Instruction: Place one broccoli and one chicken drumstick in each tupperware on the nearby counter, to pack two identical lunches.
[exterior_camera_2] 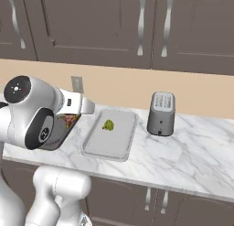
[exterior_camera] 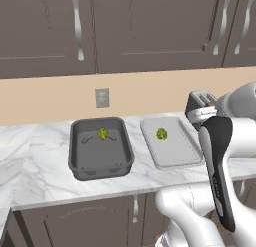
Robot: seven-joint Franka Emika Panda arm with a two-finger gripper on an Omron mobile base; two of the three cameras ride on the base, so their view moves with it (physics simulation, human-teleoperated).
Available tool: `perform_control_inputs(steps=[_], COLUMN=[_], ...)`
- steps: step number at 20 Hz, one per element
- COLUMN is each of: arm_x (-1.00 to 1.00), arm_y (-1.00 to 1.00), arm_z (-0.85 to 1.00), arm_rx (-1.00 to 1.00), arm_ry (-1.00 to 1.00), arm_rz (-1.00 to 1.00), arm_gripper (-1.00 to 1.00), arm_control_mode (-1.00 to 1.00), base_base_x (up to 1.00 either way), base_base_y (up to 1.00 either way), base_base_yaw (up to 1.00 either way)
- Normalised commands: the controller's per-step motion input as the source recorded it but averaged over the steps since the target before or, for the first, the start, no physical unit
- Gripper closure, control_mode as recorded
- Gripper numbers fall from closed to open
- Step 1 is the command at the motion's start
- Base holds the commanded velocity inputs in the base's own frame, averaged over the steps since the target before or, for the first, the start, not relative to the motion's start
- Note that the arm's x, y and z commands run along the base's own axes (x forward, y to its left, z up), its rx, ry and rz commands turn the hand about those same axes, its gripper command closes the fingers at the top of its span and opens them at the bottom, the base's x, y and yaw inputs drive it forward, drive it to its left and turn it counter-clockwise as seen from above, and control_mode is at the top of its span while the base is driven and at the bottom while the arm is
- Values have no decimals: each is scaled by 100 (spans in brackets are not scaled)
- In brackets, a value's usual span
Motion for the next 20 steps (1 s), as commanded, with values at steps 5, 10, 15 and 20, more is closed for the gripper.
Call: perform_control_inputs(steps=[5,10,15,20], arm_x=[0,1,19,43], arm_y=[-1,-23,-13,-2], arm_z=[-60,-72,-58,-36], arm_rx=[-4,0,0,0], arm_ry=[13,10,18,9], arm_rz=[0,-2,0,-3], arm_gripper=[100,100,100,100], arm_control_mode=[-100,-100,-100,-100], base_base_x=[0,0,0,0], base_base_y=[2,0,0,0], base_base_yaw=[0,0,0,0])
